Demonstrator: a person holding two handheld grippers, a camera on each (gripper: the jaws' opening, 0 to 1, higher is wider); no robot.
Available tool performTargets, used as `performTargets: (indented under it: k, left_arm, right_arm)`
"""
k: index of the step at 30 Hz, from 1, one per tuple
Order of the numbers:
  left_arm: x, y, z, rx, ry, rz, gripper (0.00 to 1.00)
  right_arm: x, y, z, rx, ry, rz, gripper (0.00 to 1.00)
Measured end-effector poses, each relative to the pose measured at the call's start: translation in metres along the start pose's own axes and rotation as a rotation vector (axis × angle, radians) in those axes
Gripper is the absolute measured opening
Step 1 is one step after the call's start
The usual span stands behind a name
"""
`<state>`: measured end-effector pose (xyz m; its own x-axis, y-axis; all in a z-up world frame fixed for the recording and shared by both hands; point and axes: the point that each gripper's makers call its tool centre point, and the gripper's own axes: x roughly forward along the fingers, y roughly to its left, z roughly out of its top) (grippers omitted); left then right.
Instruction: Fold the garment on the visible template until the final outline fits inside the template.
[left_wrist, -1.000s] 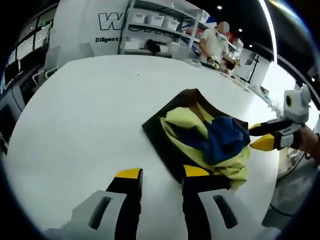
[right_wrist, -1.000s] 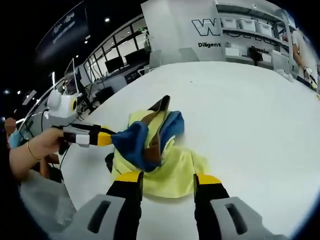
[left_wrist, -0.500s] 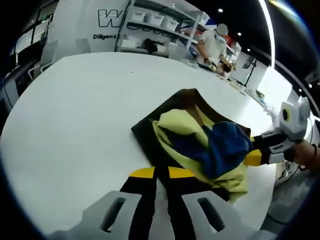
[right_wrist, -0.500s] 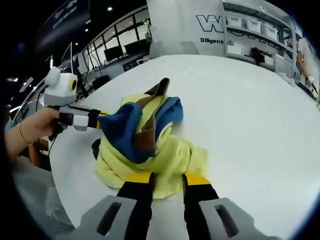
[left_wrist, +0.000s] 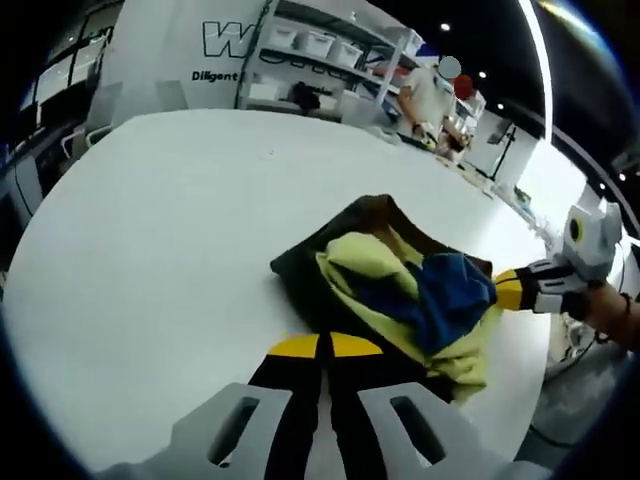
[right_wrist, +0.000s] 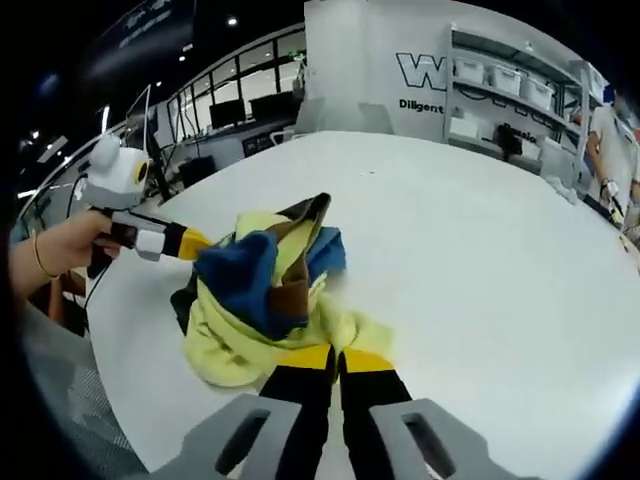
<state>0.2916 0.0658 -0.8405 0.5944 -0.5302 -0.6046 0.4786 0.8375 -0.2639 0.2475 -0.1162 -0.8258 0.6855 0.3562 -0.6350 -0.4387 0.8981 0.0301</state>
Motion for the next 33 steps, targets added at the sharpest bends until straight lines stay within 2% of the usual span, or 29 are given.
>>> performTargets:
  k: [5,8,9,10,14,16,19,21,25,28,31,33]
  left_arm:
    - [-0.009,-0.002,0.008,0.046,-0.038,0.019,0.0]
    - [-0.013,-0.004,0.013,0.052,-0.052,0.016,0.0]
    - [-0.018,-0.005,0.019,0.045,-0.08,0.017,0.0]
    - [-0.021,-0.006,0.022,0.048,-0.092,0.011,0.0]
    - [-0.026,-0.011,0.028,0.054,-0.112,0.007,0.0]
    - [-0.031,-0.013,0.034,0.056,-0.133,0.011,0.0]
    - [-0.043,-0.019,0.052,0.087,-0.188,0.022,0.0]
    - [-0.051,-0.02,0.059,0.09,-0.198,0.03,0.0]
    - [-0.063,-0.019,0.075,0.11,-0.238,0.048,0.0]
    - [-0.069,-0.012,0.081,0.147,-0.232,0.088,0.0]
    - [-0.07,-0.006,0.081,0.142,-0.23,0.094,0.0]
    - [-0.069,-0.003,0.076,0.137,-0.209,0.095,0.0]
  right_arm:
    - [-0.009,-0.011,0.007,-0.002,-0.02,-0.031,0.0]
    - [-0.013,-0.019,0.01,-0.018,-0.03,-0.062,0.0]
    - [-0.016,-0.026,0.012,-0.01,-0.041,-0.077,0.0]
    - [-0.018,-0.028,0.017,0.013,-0.062,-0.074,0.0]
    - [-0.023,-0.032,0.025,0.012,-0.076,-0.085,0.0]
    - [-0.026,-0.033,0.034,0.011,-0.104,-0.096,0.0]
    - [-0.033,-0.035,0.05,0.004,-0.142,-0.105,0.0]
    - [-0.037,-0.035,0.06,0.002,-0.16,-0.103,0.0]
    - [-0.045,-0.025,0.074,0.059,-0.176,-0.044,0.0]
    - [-0.053,-0.003,0.079,0.14,-0.168,0.058,0.0]
    - [-0.058,0.012,0.079,0.118,-0.153,0.108,0.0]
    - [-0.062,0.026,0.076,0.067,-0.132,0.135,0.0]
